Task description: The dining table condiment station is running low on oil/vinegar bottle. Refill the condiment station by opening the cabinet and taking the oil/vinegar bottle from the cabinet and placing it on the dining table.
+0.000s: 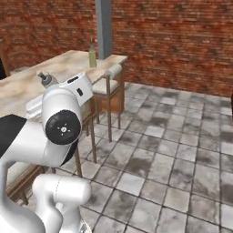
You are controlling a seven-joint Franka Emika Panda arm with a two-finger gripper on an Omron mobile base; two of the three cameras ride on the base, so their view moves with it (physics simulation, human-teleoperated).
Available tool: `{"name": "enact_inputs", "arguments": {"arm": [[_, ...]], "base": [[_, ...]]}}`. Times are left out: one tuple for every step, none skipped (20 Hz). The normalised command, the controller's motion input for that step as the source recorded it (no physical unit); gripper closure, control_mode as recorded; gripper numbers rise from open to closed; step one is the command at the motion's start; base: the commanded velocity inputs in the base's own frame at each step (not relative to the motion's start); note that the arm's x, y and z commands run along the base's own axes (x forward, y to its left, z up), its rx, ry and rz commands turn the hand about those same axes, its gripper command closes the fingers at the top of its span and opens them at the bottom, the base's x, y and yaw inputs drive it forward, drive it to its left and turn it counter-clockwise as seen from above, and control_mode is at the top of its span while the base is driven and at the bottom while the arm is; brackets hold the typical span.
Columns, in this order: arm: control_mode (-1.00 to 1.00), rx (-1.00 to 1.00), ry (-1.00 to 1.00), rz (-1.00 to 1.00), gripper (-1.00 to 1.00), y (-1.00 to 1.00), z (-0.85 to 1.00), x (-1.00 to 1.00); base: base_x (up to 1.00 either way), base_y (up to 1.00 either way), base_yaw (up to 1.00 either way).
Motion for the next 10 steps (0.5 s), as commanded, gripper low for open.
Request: {"name": "enact_inputs", "arguments": {"arm": [[1.00, 0.00, 0.00, 0.00, 1.00, 0.00, 0.00, 0.00], [1.00, 0.00, 0.00, 0.00, 1.00, 0.00, 0.00, 0.00], [1.00, 0.00, 0.00, 0.00, 1.00, 0.00, 0.00, 0.00], [1.00, 0.00, 0.00, 0.00, 1.00, 0.00, 0.00, 0.00], [1.00, 0.00, 0.00, 0.00, 1.00, 0.00, 0.00, 0.00], [1.00, 0.00, 0.00, 0.00, 1.00, 0.00, 0.00, 0.00], [1.00, 0.00, 0.00, 0.00, 1.00, 0.00, 0.00, 0.00], [1.00, 0.00, 0.00, 0.00, 1.00, 0.00, 0.00, 0.00], [1.00, 0.00, 0.00, 0.00, 1.00, 0.00, 0.00, 0.00], [1.00, 0.00, 0.00, 0.00, 1.00, 0.00, 0.00, 0.00]], "base": [[1.00, -0.39, 0.48], [1.00, -0.39, 0.48], [1.00, -0.41, 0.48], [1.00, -0.41, 0.48], [1.00, -0.44, 0.47], [1.00, -0.48, 0.46], [1.00, -0.53, 0.45], [1.00, -0.57, 0.44], [1.00, -0.60, 0.43], [1.00, -0.61, 0.43]]}}
